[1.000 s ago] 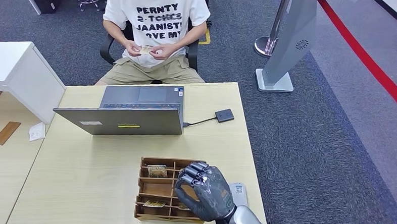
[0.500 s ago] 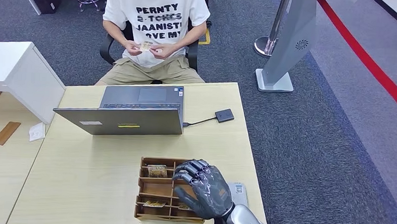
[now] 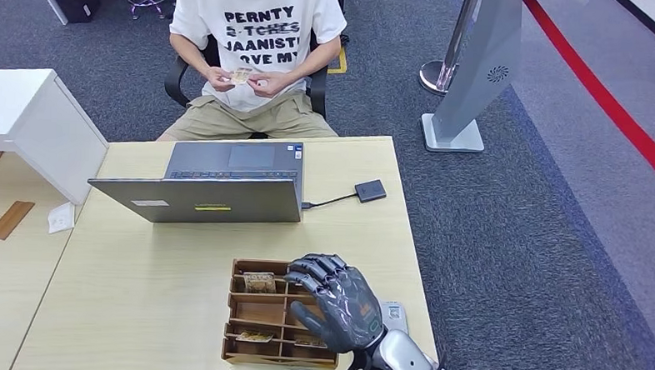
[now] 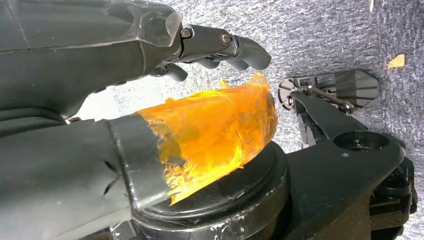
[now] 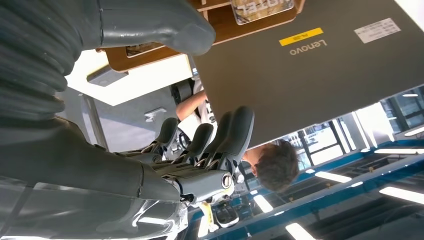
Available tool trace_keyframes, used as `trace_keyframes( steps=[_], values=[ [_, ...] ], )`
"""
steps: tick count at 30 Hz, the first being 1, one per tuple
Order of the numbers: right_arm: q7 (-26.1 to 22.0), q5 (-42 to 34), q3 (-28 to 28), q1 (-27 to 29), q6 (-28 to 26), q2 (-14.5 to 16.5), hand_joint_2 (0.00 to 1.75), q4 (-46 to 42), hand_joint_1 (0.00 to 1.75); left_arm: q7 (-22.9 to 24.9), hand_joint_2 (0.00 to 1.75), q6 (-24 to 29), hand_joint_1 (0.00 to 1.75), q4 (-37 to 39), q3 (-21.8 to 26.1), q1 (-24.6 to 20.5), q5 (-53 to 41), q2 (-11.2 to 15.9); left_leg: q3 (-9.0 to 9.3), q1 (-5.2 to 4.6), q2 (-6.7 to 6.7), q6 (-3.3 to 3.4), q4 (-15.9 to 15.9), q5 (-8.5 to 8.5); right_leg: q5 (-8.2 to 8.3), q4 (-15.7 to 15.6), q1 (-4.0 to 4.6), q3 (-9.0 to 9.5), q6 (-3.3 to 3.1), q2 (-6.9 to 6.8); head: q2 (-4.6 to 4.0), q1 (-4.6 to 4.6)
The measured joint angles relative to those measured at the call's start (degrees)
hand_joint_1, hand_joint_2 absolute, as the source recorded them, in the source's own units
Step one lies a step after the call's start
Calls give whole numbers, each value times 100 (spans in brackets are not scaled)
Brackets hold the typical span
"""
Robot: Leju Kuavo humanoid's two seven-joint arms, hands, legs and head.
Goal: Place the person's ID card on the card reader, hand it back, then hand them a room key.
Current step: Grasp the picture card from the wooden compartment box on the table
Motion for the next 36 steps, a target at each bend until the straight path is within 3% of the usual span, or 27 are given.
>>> trace_keyframes(
  steps=[2, 14, 19, 32, 36],
  values=[
    [21, 22, 0, -51, 40, 3, 175, 64, 59, 2, 0, -2, 0, 0, -1, 0, -10, -1, 0, 0, 0, 0, 0, 0, 0, 0, 0, 0, 0, 0, 0, -1],
    [115, 84, -1, -254, 208, 75, 175, 492, 74, 9, 0, -7, 0, 0, -24, -2, -64, -5, 0, 0, 0, 0, 0, 0, 0, 0, 0, 0, 0, 0, 0, 0],
    [157, 105, -10, -261, 230, 98, 175, 618, 102, 12, 0, -7, 0, 0, -42, -2, -78, -5, 0, 0, 0, 0, 0, 0, 0, 0, 0, 0, 0, 0, 0, -1],
    [256, 203, -162, -263, 227, 107, 175, 826, 80, 16, 0, -3, 0, 0, -44, -2, -78, -8, 0, 0, 0, 0, 0, 0, 0, 0, 0, 0, 0, 0, 0, 1],
    [261, 212, -205, -262, 228, 107, 175, 848, 85, 15, 0, -4, 0, 0, -44, -1, -77, -8, 0, -1, 0, 0, 0, 0, 0, 0, 0, 0, 0, 0, 0, -1]
  ],
)
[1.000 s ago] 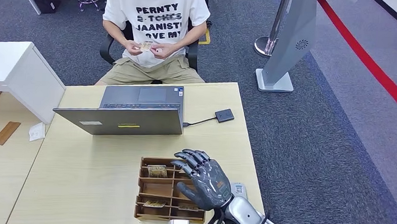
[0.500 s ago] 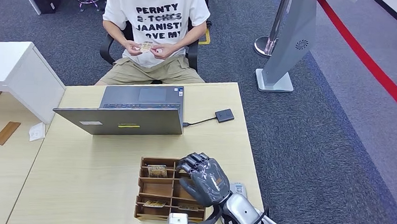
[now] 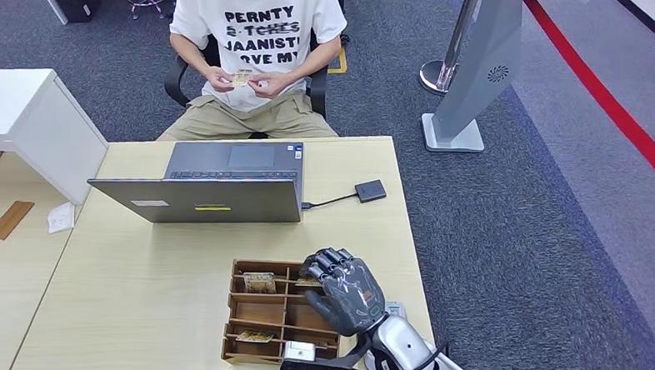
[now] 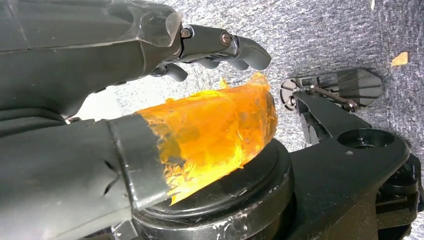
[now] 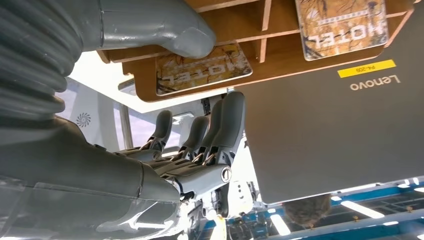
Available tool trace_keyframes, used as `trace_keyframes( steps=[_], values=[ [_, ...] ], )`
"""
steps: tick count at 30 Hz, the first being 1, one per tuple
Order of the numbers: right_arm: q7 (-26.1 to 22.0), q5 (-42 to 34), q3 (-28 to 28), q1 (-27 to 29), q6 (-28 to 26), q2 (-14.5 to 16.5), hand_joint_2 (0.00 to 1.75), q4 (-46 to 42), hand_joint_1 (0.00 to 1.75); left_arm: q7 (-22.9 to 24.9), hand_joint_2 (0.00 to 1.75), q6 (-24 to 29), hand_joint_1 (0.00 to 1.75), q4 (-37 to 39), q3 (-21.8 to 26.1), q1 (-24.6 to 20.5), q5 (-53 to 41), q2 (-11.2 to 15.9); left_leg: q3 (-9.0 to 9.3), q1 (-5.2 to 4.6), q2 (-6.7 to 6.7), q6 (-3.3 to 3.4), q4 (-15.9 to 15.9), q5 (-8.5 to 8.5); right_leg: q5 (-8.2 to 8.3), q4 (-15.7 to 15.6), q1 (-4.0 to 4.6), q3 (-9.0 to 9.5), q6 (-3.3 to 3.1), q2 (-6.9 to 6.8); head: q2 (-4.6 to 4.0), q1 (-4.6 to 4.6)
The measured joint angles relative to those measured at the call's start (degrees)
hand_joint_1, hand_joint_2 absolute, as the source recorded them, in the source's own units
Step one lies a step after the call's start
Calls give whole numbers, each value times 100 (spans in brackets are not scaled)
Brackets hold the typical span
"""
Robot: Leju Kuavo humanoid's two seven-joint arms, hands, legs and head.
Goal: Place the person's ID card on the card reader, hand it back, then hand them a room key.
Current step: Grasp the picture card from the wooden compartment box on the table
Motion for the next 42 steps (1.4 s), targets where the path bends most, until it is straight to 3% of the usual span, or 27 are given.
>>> trace_keyframes(
  steps=[7, 9, 29, 33, 42],
  values=[
    [12, 30, -52, 0, 1, 0, 175, 2, 161, 0, 0, -2, 0, 0, 0, 0, 0, 2, 0, 0, 0, 0, 0, 0, 0, 0, 0, 0, 0, 0, 0, 1],
    [12, 34, -71, -1, 1, 0, 175, 2, 174, -1, 0, -2, 0, 0, 0, 0, 0, 2, 0, 0, 0, 0, 0, 0, 0, 0, 0, 0, 0, 0, 0, 1],
    [-86, -177, -193, 40, -41, 0, 175, -67, 175, -5, 0, -4, 0, 0, 0, 1, 25, 6, 1, 0, 0, 0, 0, 0, 0, 0, 0, 0, 0, 0, 0, 1],
    [-421, -705, -344, 174, -160, -2, 175, -334, 175, -13, 0, -9, 0, 0, 0, 1, 35, 10, 1, -1, 0, 0, 0, 0, 0, 0, 0, -1, 0, 0, 0, 1],
    [-1662, -2938, -994, 803, -501, 105, 175, -1649, 175, -38, 0, 10, 0, 0, 2, 6, 75, 13, -1, -1, -2, 0, 0, -1, -1, 0, 0, -1, 1, -3, 0, 0]
  ],
)
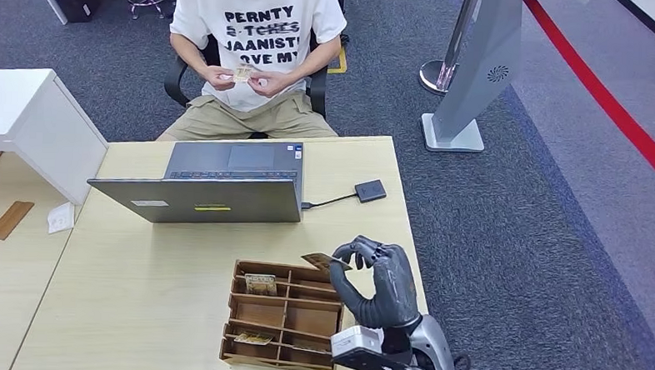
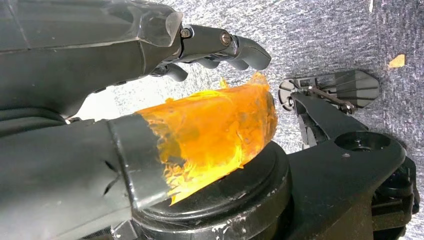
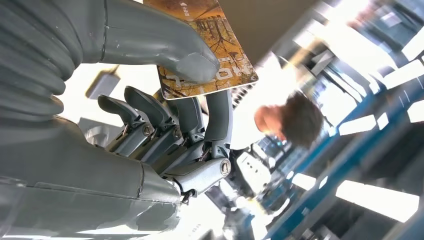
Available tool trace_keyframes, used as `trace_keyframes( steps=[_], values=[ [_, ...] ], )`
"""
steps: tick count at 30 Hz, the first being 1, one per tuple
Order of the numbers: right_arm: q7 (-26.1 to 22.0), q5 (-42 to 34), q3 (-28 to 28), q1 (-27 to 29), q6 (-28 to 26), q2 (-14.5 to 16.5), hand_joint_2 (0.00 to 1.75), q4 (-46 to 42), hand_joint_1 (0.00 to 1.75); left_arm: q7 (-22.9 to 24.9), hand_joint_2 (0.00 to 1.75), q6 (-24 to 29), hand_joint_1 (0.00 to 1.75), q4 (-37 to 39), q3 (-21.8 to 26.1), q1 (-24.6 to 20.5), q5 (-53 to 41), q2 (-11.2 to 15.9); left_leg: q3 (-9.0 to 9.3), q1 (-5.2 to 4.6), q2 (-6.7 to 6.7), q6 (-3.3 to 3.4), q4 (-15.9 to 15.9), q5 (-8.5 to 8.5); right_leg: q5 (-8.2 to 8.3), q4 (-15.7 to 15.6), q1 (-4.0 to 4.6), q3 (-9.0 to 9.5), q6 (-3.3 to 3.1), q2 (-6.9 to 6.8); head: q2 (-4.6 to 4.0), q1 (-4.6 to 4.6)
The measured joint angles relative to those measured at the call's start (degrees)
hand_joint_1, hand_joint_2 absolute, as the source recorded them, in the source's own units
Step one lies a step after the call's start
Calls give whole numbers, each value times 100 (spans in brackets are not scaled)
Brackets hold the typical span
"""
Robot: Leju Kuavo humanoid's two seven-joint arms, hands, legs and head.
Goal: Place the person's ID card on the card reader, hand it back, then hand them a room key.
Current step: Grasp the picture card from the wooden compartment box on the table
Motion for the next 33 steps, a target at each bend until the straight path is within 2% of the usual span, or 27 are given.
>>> trace_keyframes(
  steps=[5, 9, 12, 27, 33],
  values=[
    [-252, -754, -271, 239, 125, 90, 175, -609, 175, -1, 0, 8, 0, 0, 0, -1, 15, -1, 1, 0, 1, 0, 0, 0, 0, 0, 0, 1, 0, 1, 0, 0],
    [-455, -1631, -445, 388, 445, 190, 175, -922, 175, -1, 0, 24, 0, 0, 2, 0, 45, -2, 1, 0, 1, 0, 0, 0, 0, 0, 0, 1, 0, 0, 0, 1],
    [-485, -1942, -533, 439, 625, 237, 175, -1094, 175, -1, 0, 28, 0, 0, 2, -1, 59, -2, 2, 0, 2, 0, 0, 0, 0, 0, 0, 1, 0, 1, 0, 0],
    [-512, -2052, -647, 468, 835, 305, 175, -1331, 175, -1, 0, 25, 0, 0, 2, -2, 37, -2, 1, 0, 1, 0, 0, 0, 0, 0, 0, 1, 0, 1, 0, 0],
    [-465, -1873, -645, 272, 914, 308, 175, -1329, 175, -1, 0, 23, 0, 0, 2, -6, -46, -3, 1, 0, 2, 0, 0, 1, 1, 0, 0, 1, 0, 1, 0, 1]
  ],
)
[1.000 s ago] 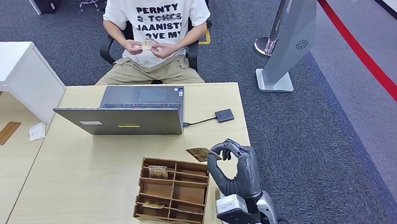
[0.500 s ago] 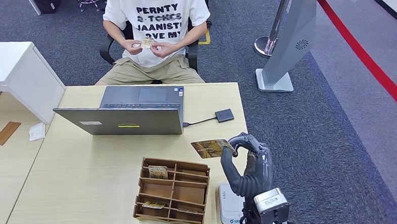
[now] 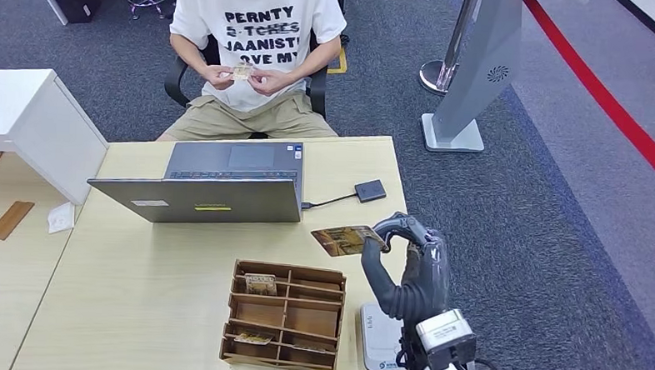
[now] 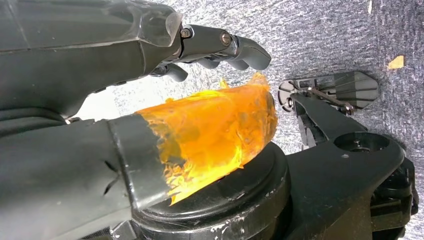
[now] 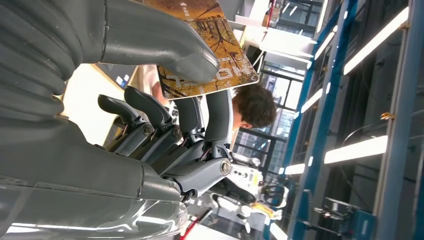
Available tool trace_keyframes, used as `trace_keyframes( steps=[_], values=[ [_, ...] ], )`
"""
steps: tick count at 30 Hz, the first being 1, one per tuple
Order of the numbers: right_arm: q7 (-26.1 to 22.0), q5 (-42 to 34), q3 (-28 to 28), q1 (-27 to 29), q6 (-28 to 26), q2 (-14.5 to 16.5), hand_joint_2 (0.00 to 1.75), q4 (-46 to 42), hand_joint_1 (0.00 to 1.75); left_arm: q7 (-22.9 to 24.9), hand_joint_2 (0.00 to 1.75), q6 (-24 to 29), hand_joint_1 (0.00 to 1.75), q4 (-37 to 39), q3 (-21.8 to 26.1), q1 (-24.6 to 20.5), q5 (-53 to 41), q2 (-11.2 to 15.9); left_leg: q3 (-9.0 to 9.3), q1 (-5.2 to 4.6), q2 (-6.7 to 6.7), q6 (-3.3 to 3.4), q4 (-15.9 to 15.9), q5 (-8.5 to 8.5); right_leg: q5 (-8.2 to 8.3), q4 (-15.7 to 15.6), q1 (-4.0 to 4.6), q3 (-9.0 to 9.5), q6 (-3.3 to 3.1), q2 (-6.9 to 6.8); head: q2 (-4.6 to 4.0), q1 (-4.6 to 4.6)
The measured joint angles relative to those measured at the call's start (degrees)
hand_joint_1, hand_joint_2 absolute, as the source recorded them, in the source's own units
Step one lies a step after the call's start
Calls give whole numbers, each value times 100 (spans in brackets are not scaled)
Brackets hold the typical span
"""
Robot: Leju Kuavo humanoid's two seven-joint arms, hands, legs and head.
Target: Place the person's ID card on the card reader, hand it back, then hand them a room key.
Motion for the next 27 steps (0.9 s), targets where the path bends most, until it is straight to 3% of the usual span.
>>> trace_keyframes(
  steps=[15, 27],
  values=[
    [735, 1320, 216, -1412, 90, 19, 175, 538, 175, 127, 0, -60, 0, 0, -235, -122, -317, -24, 2, 0, 2, 0, 1, 2, 6, 1, 0, 2, -4, 3, 0, -1],
    [1657, 2813, 452, -2777, 131, 268, 175, 1709, 175, 317, 0, -166, 0, 0, -568, -326, -560, -96, 4, 1, 1, 0, 2, 5, 9, 3, 0, 3, -6, 2, 0, 0]
  ],
)
